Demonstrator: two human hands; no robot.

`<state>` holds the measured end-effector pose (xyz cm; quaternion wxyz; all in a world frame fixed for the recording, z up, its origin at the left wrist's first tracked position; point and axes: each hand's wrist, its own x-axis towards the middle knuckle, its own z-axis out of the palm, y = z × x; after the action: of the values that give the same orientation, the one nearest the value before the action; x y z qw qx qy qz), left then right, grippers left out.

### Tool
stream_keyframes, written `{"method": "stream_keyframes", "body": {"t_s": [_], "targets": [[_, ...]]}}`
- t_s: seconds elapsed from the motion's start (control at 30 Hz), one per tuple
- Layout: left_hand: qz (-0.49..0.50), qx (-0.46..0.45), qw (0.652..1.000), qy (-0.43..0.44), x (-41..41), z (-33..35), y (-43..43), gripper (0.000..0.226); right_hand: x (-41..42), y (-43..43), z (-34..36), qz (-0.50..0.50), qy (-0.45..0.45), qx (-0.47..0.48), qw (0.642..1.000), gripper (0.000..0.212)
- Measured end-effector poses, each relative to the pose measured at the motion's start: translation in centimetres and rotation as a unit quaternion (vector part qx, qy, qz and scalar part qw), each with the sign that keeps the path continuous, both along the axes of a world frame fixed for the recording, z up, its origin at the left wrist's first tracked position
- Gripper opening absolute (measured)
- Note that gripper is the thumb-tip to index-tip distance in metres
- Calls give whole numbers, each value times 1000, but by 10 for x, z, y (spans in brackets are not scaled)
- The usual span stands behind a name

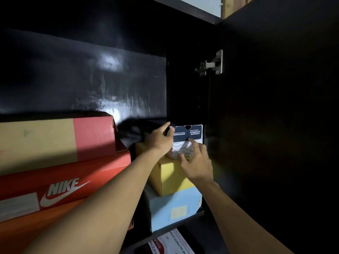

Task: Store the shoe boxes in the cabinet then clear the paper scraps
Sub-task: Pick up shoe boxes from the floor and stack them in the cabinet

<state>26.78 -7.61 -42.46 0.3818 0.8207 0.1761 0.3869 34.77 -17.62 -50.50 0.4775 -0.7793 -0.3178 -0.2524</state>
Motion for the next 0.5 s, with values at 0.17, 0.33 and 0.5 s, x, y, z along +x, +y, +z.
{"method": "stream_keyframes", "body": {"t_s": [0.17,0.33,0.5], "targets": [[-15,26,999,31,4,0,12,50,12,0,14,-6,10,-11,1000,63],[-8,13,1000,27,-9,-1,-4,54,-12,-43,7,4,35,-37,999,57],[-59,41,997,18,-42,3,-55,56,-61,-116,6,11,22,15,1000,41]]}}
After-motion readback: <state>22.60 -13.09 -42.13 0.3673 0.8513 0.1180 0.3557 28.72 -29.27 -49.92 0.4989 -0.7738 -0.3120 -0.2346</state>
